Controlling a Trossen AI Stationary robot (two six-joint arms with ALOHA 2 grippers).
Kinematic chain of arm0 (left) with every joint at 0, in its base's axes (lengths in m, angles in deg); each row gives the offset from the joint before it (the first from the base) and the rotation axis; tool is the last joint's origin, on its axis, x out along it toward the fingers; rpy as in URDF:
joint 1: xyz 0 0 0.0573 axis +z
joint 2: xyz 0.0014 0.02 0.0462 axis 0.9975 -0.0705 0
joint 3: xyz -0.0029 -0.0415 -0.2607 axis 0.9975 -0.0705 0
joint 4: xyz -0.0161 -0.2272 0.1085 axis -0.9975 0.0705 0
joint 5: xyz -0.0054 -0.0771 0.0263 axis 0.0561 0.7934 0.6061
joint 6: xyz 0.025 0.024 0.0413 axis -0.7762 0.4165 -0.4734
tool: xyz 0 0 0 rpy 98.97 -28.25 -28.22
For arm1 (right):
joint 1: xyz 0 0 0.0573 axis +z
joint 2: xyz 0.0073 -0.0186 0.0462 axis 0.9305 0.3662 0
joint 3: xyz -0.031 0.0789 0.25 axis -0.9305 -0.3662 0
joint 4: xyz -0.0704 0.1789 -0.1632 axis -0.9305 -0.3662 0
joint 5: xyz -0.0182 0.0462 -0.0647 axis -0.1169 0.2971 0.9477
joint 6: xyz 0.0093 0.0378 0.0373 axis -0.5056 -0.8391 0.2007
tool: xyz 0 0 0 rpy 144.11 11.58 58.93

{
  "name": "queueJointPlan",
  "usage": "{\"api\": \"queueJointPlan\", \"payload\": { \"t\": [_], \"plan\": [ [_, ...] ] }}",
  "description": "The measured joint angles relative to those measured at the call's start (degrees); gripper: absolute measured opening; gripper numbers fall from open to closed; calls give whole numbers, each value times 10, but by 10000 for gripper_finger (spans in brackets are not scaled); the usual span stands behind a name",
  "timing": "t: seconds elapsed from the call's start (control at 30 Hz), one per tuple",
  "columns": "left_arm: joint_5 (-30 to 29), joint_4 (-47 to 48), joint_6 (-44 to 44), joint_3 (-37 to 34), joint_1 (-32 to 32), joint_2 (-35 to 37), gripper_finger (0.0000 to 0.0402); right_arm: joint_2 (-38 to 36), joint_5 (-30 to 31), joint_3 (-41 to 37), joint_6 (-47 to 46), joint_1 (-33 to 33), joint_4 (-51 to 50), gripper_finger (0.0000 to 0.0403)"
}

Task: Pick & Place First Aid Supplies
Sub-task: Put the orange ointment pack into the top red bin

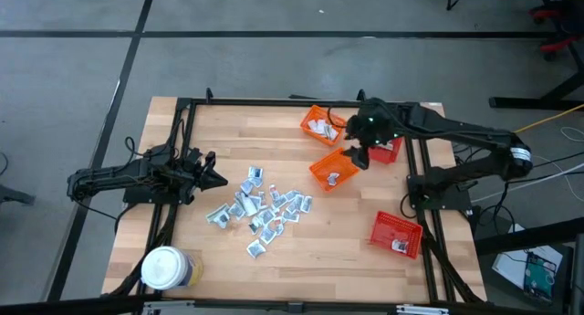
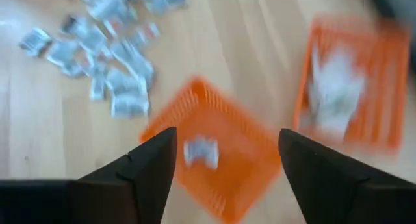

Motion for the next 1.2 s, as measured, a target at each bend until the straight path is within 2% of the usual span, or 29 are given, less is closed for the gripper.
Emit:
{"api": "queueJointPlan", "payload": {
  "t": [0.2,0.37,0.63,1.2],
  "plan": [
    [0,0,0,0,0,0,15,0,18,19,131,68,143,267],
    [0,0,0,0,0,0,15,11,18,19,200,107,247,267],
    [0,0,0,0,0,0,15,87,18,19,206,143,347,267],
    [0,0,0,0,0,0,16,336,17,18,207,217,431,267]
  ]
}}
